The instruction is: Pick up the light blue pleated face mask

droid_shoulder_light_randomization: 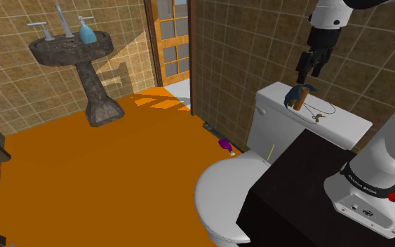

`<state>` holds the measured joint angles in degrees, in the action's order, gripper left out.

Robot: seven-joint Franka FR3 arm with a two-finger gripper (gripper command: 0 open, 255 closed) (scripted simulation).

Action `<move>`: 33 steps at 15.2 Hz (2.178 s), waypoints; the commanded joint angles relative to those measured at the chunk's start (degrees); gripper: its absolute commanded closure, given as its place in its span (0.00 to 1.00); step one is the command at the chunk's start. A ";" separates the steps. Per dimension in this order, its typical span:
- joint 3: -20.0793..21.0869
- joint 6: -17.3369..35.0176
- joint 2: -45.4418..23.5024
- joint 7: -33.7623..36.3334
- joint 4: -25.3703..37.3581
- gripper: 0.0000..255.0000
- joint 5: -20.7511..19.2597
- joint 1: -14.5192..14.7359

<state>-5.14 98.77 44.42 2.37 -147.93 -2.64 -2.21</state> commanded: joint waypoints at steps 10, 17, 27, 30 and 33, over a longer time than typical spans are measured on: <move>-11.07 22.34 -5.23 -8.46 -11.45 0.00 -9.61 -7.74; -19.78 39.54 -17.07 -14.68 -12.96 0.00 -13.50 -11.09; -21.64 48.09 -23.57 -15.30 -15.07 0.00 -13.24 -10.22; -21.60 48.05 -23.56 -15.25 -15.05 1.00 -13.22 -10.19; -21.61 48.07 -23.57 -15.26 -15.05 1.00 -13.22 -10.19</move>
<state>-26.73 146.83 20.87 -12.88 -162.98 -15.86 -12.40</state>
